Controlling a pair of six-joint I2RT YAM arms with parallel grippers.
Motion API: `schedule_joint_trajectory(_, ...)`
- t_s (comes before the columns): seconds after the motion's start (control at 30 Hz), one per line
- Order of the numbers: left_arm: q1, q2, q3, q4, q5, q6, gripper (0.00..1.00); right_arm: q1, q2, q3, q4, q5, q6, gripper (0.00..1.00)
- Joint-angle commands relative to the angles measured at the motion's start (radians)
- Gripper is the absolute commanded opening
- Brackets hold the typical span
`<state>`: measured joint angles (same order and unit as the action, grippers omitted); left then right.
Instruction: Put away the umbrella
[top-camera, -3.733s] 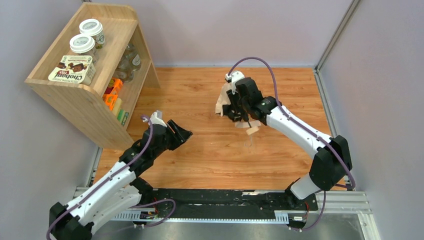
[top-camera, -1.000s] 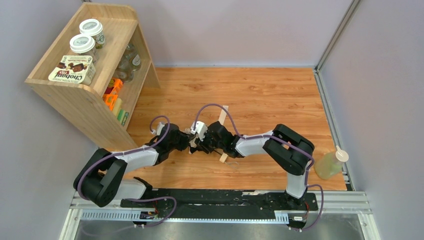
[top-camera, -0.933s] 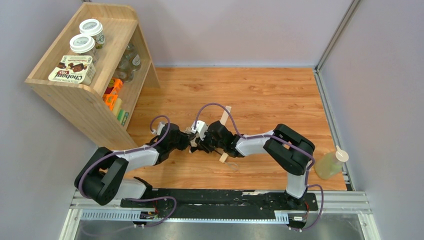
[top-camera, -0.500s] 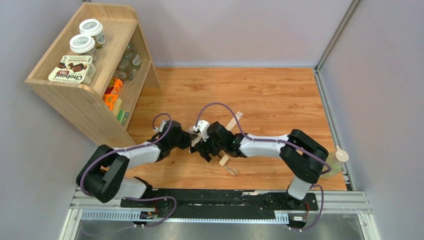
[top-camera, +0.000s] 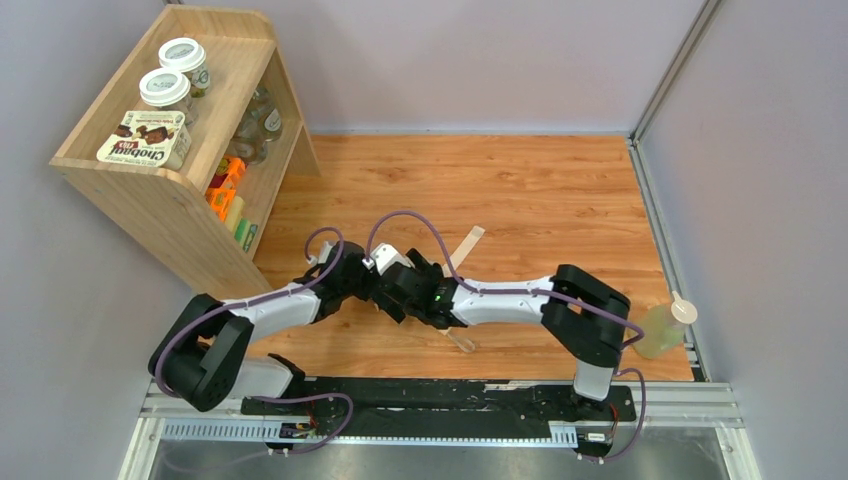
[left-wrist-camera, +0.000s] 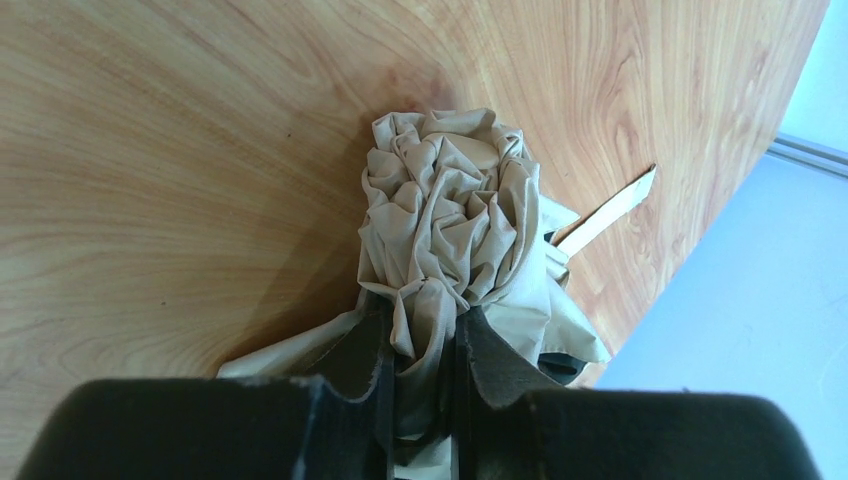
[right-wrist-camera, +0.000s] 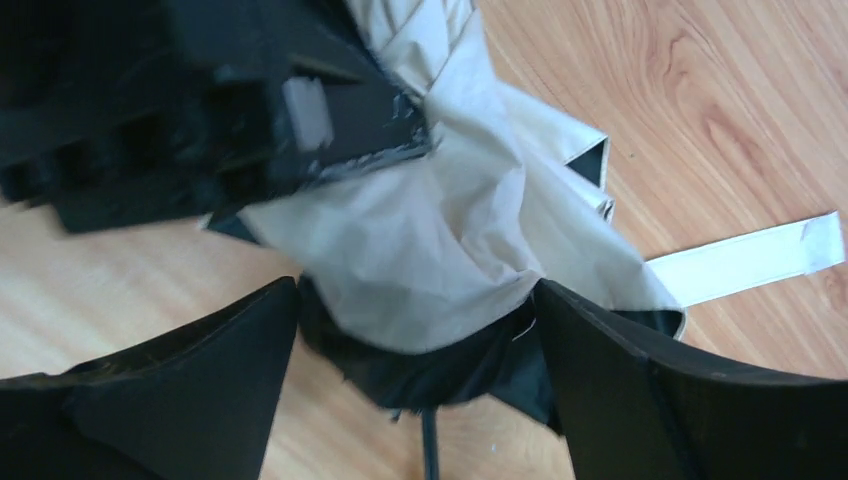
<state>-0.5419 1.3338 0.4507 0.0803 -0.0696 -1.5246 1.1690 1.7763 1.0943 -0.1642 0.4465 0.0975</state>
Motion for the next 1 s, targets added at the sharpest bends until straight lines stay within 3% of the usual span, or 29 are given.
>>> schedule_joint_trajectory(0.0,-0.016,0.007,-0.060,-0.312,-0.027,0.040,0.00,-0.002,0.113,0.078,0.081,0.100,-0.061,0.87)
schedule_joint_trajectory(0.1,-0.016,-0.015,-0.050,-0.332,-0.029,0.043,0.00,-0.003,0.158,0.078,0.130,0.100,-0.058,0.78)
schedule_joint_trajectory(0.17,-0.021,-0.025,-0.047,-0.336,-0.029,0.037,0.00,-0.003,0.189,0.087,0.149,0.115,-0.042,0.64)
schedule_joint_trajectory(0.3,-0.030,-0.025,-0.047,-0.339,-0.027,0.023,0.00,-0.008,0.178,0.037,0.143,0.078,0.040,0.00)
schedule_joint_trajectory(0.43,-0.030,-0.068,-0.069,-0.317,-0.042,0.024,0.00,-0.051,0.059,-0.288,0.355,-0.199,0.151,0.00)
schedule_joint_trajectory(0.5,-0.030,-0.097,-0.070,-0.289,-0.055,0.044,0.06,-0.087,0.049,-0.399,0.469,-0.372,0.186,0.00)
schedule_joint_trajectory(0.53,-0.030,-0.119,-0.066,-0.286,-0.058,0.055,0.24,-0.103,0.054,-0.448,0.536,-0.467,0.198,0.00)
schedule_joint_trajectory(0.57,-0.030,-0.134,-0.054,-0.292,-0.067,0.072,0.33,-0.124,0.067,-0.477,0.586,-0.582,0.220,0.00)
schedule_joint_trajectory(0.6,-0.030,-0.160,-0.049,-0.303,-0.070,0.079,0.49,-0.150,0.087,-0.511,0.651,-0.632,0.232,0.00)
schedule_joint_trajectory(0.63,-0.029,-0.174,-0.041,-0.310,-0.078,0.098,0.54,-0.178,0.110,-0.536,0.708,-0.722,0.260,0.00)
schedule_joint_trajectory(0.67,-0.027,-0.211,-0.037,-0.324,-0.082,0.106,0.71,-0.210,0.139,-0.554,0.776,-0.805,0.287,0.00)
schedule_joint_trajectory(0.7,-0.024,-0.229,-0.032,-0.327,-0.085,0.128,0.75,-0.235,0.170,-0.563,0.828,-0.886,0.326,0.00)
schedule_joint_trajectory(0.77,-0.015,-0.291,-0.020,-0.355,-0.090,0.148,0.76,-0.296,0.237,-0.551,0.877,-1.014,0.369,0.00)
schedule_joint_trajectory(0.97,0.016,-0.429,-0.032,-0.373,-0.033,0.167,0.76,-0.436,0.360,-0.490,0.864,-1.198,0.484,0.00)
